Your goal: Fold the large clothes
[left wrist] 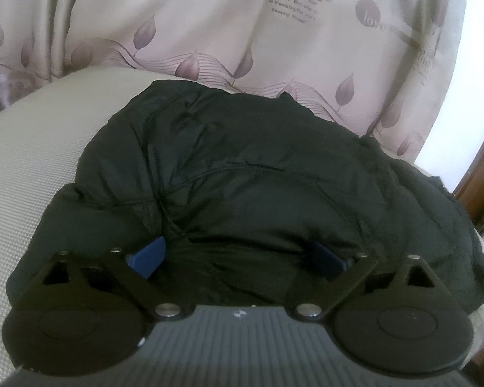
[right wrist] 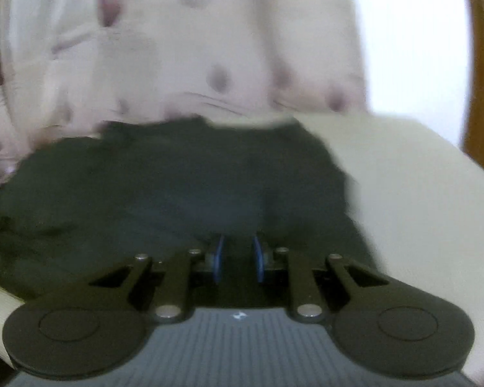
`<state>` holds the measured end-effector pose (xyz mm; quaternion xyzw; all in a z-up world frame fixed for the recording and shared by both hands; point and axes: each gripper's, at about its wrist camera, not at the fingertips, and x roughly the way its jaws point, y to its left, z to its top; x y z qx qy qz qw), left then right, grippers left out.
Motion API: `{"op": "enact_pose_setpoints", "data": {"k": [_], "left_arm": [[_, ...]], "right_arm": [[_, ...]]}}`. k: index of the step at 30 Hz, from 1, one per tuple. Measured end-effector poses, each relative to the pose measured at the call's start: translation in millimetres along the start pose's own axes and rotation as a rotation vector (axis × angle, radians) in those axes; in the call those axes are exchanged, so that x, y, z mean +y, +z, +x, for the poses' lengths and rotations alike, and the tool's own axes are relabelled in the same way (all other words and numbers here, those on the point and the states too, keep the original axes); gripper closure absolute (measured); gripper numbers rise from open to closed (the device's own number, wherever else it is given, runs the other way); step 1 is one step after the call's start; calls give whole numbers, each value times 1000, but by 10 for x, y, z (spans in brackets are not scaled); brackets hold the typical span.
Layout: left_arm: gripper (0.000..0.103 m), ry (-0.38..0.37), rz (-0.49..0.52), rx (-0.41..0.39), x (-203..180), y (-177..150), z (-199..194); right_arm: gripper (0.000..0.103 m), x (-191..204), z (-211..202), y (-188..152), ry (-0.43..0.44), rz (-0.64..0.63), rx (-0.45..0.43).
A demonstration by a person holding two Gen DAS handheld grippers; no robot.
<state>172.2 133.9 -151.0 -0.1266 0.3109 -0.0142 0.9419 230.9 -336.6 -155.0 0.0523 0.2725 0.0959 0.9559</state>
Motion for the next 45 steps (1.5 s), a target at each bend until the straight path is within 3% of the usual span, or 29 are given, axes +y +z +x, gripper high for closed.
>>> {"op": "enact_pose_setpoints", "data": {"k": [4, 9, 12, 15, 18, 24, 27, 32, 34, 35, 36, 37, 38, 41, 45], "left_arm": [[6, -6, -7, 4, 17, 10, 1], [6, 1, 12, 5, -20, 17, -6], [12, -10, 2, -4, 13, 93, -135], [12, -9, -56, -69, 193, 179, -362], [13, 24, -80, -71, 417, 234, -456], [16, 100, -80, -5, 730, 185, -400], [19, 60, -174, 33, 974, 94, -304], [20, 49, -113, 38, 980, 132, -272], [21, 0, -102, 1, 1014, 240, -309], [18, -19, -95, -12, 1047, 306, -327], [9, -36, -92, -12, 1088, 386, -318], [2, -84, -94, 12, 1149, 474, -259], [2, -138, -94, 50, 1212, 549, -173], [4, -195, -93, 134, 1379, 718, 71], [5, -453, -234, 318, 1711, 810, 495]], "right_arm": [[86, -133, 74, -213, -1, 8, 0], [86, -134, 148, -110, 14, -14, 29], [83, -225, -16, 18, 40, 6, 72], [83, -199, -262, 195, 55, -21, -27], [82, -176, -292, 366, 57, -42, -66], [82, -134, 149, 586, 6, -79, -37], [82, -93, 409, 537, -18, -107, 22], [82, -123, 671, 361, -6, -76, 110], [82, -136, 696, 335, 2, -74, 119], [82, -137, 690, 349, 4, -76, 126], [82, -146, 679, 368, 8, -72, 133], [82, -154, 663, 381, 12, -70, 136], [82, -170, 649, 386, 20, -66, 135], [82, -240, 637, 361, 49, -45, 121], [82, -259, 640, 328, 59, -33, 98]]}}
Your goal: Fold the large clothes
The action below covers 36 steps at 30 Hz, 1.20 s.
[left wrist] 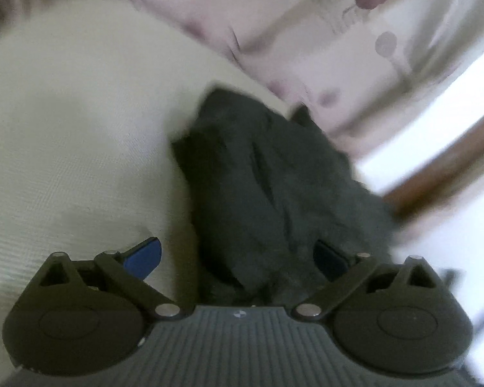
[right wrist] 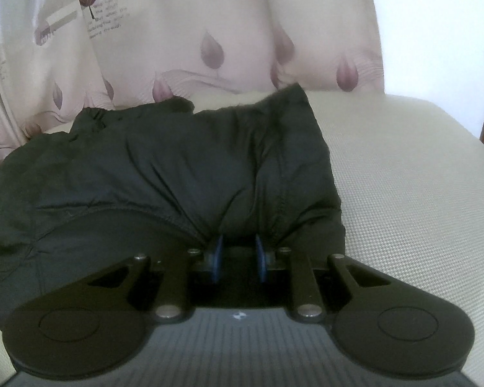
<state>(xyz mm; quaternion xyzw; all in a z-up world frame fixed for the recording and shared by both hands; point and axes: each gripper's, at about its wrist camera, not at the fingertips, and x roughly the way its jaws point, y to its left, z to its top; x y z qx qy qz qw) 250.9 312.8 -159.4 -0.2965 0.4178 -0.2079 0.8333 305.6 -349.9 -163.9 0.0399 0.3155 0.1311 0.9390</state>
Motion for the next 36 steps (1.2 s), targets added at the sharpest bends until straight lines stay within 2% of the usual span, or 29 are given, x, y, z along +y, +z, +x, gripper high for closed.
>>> {"op": "enact_pose_setpoints", "data": {"k": [1, 3, 8, 10, 11, 12, 15, 17, 20, 22, 25, 28, 30, 31, 33, 36], "left_arm": [[4, -44, 0, 20, 48, 36, 53], [4, -82, 34, 55, 49, 112, 141], [8, -136, 111, 86, -36, 278, 457], [28, -128, 148, 77, -90, 336, 601], [34, -123, 155, 73, -105, 346, 656], [46, -121, 149, 75, -112, 356, 711], [57, -128, 151, 44, -137, 283, 700], [70, -144, 153, 1, -149, 215, 615], [73, -146, 132, -56, -160, 125, 490], [73, -124, 127, -75, -212, 84, 466], [74, -111, 106, -102, -288, 39, 434], [75, -100, 80, -113, -319, 34, 332], [75, -79, 85, -110, -357, 25, 304], [75, -69, 83, -108, -376, 31, 299], [75, -52, 73, -105, -403, 30, 293], [76, -30, 80, -94, -502, 41, 258]], "right_arm": [[82, 6, 6, -3, -2, -2, -2], [82, 19, 11, -3, -9, -9, -3], [82, 55, 12, 4, -27, -14, 1], [82, 80, 13, 2, -40, -21, 0], [82, 93, 13, -6, -46, -25, -3], [82, 106, 12, -16, -51, -30, -8], [82, 129, 1, -47, -60, -36, -21], [82, 127, -6, -41, -61, -33, -21], [80, 180, -85, 54, -100, -30, -18], [80, 274, -295, 132, -117, -35, -106], [80, 578, -679, 249, -15, -89, -237], [80, 1105, -866, 293, 173, -218, -262], [80, 1504, -848, 269, 279, -326, -250], [83, 1710, -771, 249, 303, -375, -224], [100, 2013, -574, 190, 307, -457, -189], [101, 2246, -189, 162, 286, -479, -106]]}}
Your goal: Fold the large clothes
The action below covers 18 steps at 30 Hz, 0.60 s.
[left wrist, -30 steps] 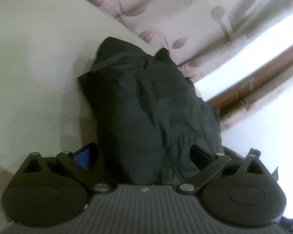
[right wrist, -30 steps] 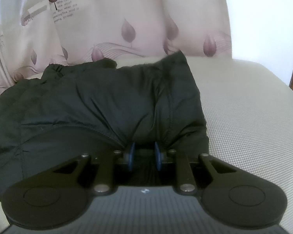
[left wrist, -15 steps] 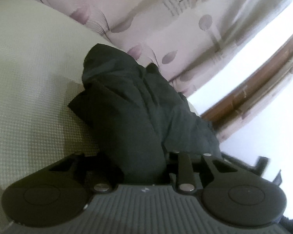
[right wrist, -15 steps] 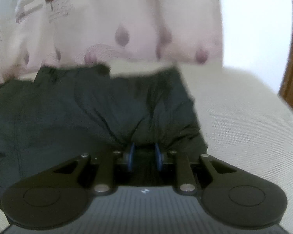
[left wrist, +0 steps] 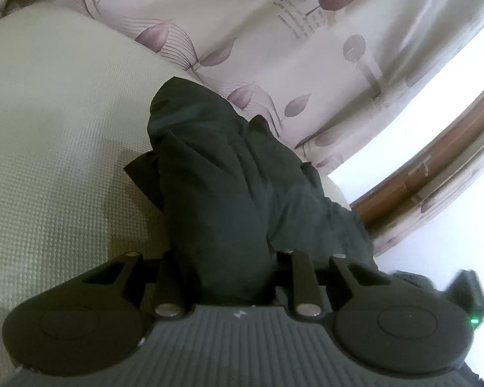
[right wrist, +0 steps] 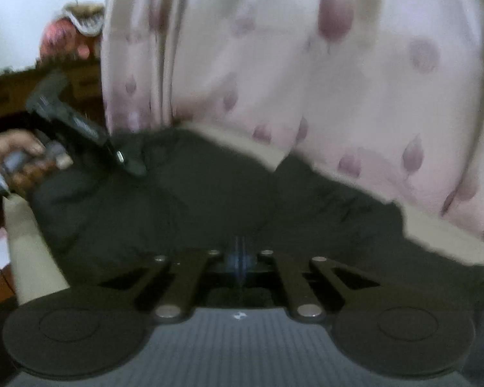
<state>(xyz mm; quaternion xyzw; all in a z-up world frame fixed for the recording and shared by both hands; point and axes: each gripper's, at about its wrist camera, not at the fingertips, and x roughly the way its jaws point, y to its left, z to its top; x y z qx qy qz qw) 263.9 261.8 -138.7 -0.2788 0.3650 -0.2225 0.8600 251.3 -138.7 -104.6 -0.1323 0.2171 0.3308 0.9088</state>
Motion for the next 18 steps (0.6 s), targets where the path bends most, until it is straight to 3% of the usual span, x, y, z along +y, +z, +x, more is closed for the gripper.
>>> {"op": "enact_pose_setpoints", "data": {"k": [3, 7, 14, 18], "left_arm": [[78, 21, 4, 14, -159, 50, -19], [78, 51, -17, 42, -461, 95, -89], [78, 68, -34, 113, -1352, 284, 80], [77, 78, 14, 176, -1991, 298, 441]], "right_arm": [[103, -27, 340, -64, -26, 44, 86], [103, -140, 513, -133, 13, 163, 115], [103, -598, 669, -361, 173, 547, 102], [103, -784, 730, -473, 251, 709, 96]]}}
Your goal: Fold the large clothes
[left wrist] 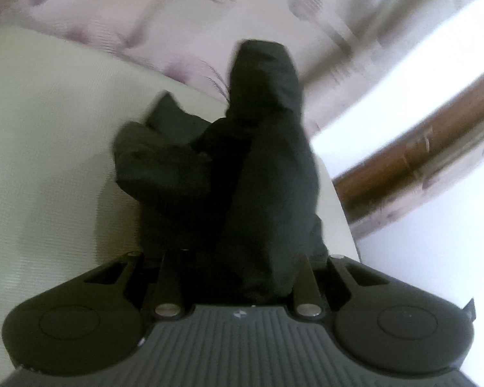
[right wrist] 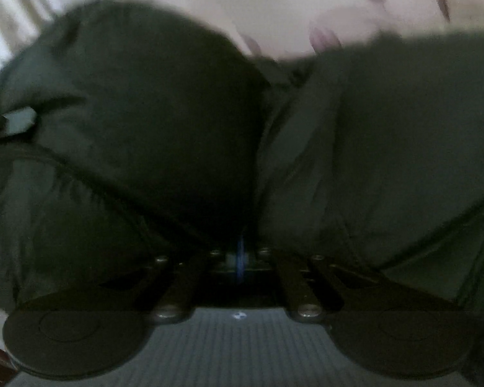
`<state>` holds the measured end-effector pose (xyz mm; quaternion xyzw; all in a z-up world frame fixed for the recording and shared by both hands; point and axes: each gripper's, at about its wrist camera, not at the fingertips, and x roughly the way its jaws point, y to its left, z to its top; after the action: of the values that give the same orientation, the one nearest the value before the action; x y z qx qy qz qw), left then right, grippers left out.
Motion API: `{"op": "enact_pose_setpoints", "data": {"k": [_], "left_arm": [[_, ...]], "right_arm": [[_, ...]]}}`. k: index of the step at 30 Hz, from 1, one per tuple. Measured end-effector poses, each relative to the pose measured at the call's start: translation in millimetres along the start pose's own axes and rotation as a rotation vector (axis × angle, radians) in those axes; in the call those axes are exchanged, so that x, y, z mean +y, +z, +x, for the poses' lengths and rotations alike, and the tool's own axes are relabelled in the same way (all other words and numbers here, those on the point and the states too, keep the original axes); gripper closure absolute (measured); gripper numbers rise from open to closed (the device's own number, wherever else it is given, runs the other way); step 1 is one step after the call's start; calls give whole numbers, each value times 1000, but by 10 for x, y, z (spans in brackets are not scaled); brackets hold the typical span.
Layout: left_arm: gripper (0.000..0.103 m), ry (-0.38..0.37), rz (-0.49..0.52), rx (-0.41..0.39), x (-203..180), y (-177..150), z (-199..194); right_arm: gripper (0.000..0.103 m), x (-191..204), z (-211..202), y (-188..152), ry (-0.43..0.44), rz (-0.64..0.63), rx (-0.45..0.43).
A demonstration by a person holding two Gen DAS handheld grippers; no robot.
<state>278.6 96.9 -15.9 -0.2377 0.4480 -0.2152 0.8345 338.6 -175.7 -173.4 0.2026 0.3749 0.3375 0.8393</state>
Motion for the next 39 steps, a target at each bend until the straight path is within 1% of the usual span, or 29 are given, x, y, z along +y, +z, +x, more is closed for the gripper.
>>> {"op": "enact_pose_setpoints", "data": {"k": [2, 5, 6, 7, 9, 10, 11, 12, 14, 16, 18, 20, 22, 23, 25, 26, 27, 28, 29, 31, 33, 35, 37, 38, 39], "left_arm": [[76, 15, 14, 39, -304, -7, 229], [71, 30, -8, 71, -593, -46, 537], [68, 24, -20, 70, -662, -58, 612], [63, 14, -20, 67, -727, -73, 681], [51, -5, -26, 65, -791, -111, 789], [34, -50, -41, 64, -779, -144, 840], [26, -98, -44, 66, -757, -182, 892], [23, -134, -40, 62, -745, -225, 932], [14, -190, -36, 47, -680, -330, 1015], [13, -279, -58, 8, -572, -445, 1076], [13, -371, -58, -38, -459, -551, 1109], [13, -479, -63, -105, -349, -657, 1132], [13, -559, -98, -179, -233, -780, 1143], [13, -595, -112, -224, -181, -837, 1138], [13, -641, -120, -322, -114, -958, 1126], [13, -650, -129, -354, -76, -1006, 1127], [13, -664, -144, -379, -41, -1046, 1135], [14, -682, -162, -401, -4, -1087, 1154], [14, -697, -190, -420, 40, -1129, 1168], [14, -723, -230, -437, 120, -1208, 1189], [14, -733, -241, -448, 155, -1237, 1227], [14, -734, -235, -456, 131, -1284, 1230], [14, -732, -232, -462, 118, -1294, 1208], [14, -733, -234, -469, 124, -1302, 1202], [14, -731, -238, -477, 45, -1251, 1226]], "right_arm": [[103, -92, 1, 31, 38, 60, 8], [103, -255, -10, 77, 108, 158, 27], [103, -320, -33, 80, 135, 199, 25], [103, -399, -94, 75, 163, 250, 17], [103, -506, -275, 35, 183, 305, -26], [102, -543, -389, -2, 187, 313, -56], [101, -578, -510, -46, 191, 309, -75], [101, -612, -636, -91, 195, 294, -86], [99, -684, -869, -168, 200, 265, -116], [97, -803, -1086, -223, 205, 260, -138], [96, -949, -1309, -256, 205, 276, -173], [95, -1083, -1524, -257, 208, 293, -207], [93, -1206, -1723, -224, 223, 328, -251], [88, -1181, -1780, -216, 231, 337, -269], [73, -1201, -1886, -161, 216, 350, -297], [52, -1207, -1923, -136, 201, 358, -307], [33, -1181, -1972, -133, 189, 368, -321], [29, -1188, -2034, -109, 195, 374, -343], [28, -1097, -2053, -156, 202, 377, -359], [26, -1042, -2133, -99, 219, 390, -389], [13, -952, -2153, -62, 228, 364, -395], [12, -788, -2086, 38, 179, 304, -377], [13, -607, -1943, 123, 78, 241, -351], [24, -577, -1857, 165, 42, 217, -332], [58, -586, -1774, 199, 14, 206, -305]]}}
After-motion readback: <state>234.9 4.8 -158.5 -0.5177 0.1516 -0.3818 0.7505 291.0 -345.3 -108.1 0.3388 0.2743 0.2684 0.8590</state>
